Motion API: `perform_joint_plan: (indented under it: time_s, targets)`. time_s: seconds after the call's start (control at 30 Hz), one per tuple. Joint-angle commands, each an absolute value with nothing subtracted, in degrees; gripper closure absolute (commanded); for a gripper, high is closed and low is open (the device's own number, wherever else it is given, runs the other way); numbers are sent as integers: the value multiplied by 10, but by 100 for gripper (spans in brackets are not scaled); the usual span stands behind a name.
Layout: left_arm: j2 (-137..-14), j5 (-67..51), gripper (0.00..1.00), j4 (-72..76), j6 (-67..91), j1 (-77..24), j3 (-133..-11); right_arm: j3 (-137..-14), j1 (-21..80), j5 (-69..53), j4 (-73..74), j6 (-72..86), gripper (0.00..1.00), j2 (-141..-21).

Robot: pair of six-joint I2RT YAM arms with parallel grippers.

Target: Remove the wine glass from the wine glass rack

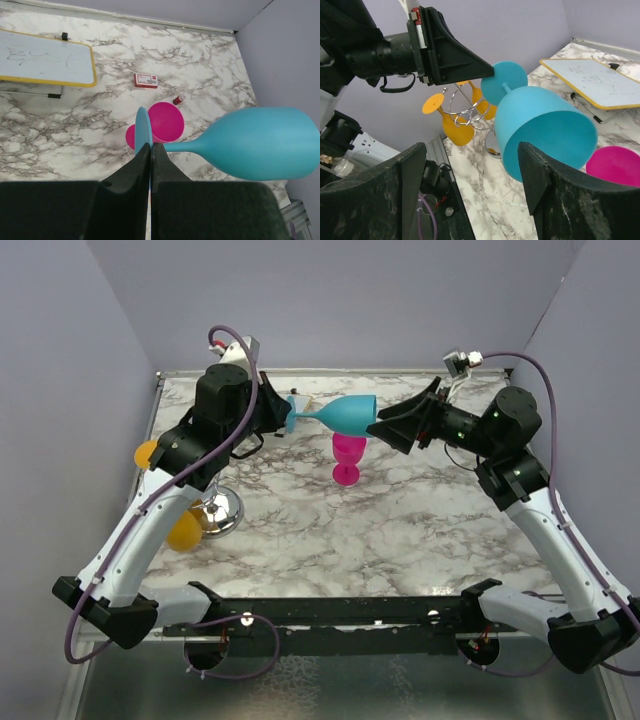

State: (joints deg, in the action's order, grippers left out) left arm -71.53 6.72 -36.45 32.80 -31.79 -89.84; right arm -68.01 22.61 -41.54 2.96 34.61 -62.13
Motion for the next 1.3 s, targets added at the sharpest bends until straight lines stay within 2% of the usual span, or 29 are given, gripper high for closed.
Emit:
perform_joint_plan:
  time_s: [0.0, 0.23, 0.33, 0.5, 0.63, 0.67, 0.73, 0.8, 0.87, 1.0, 1.1, 1.27]
  targets:
    - [-679, 29, 100, -322, 361, -313, -887, -697, 236, -419, 38, 339, 29, -628]
    - [-660, 20, 100, -309, 386, -310, -860, -677, 254, -409, 18, 355, 43, -628]
    - [-656, 7, 100, -300, 398, -309, -848, -669, 261, -412, 2, 365, 52, -631]
    - [-647, -23, 100, -278, 410, -307, -829, -664, 262, -405, -1, 366, 78, -630]
    - [-638, -37, 100, -268, 414, -304, -818, -655, 263, -390, 4, 360, 93, -620]
    - [-635, -42, 95, -263, 414, -303, -814, -653, 263, -388, 7, 356, 95, -616]
    - [-626, -53, 78, -254, 410, -303, -804, -648, 263, -377, 20, 343, 99, -605]
    - [-617, -55, 58, -250, 403, -302, -795, -643, 263, -357, 46, 319, 99, -591]
    - [-609, -55, 46, -249, 389, -302, -791, -638, 263, -326, 79, 286, 99, -563]
    - [-597, -50, 35, -251, 345, -301, -789, -622, 263, -215, 145, 209, 99, -484]
    - [-586, -32, 23, -253, 316, -301, -783, -612, 263, -97, 188, 153, 99, -415]
    - [-569, 0, 20, -257, 272, -301, -765, -621, 263, 98, 274, 95, 99, -359]
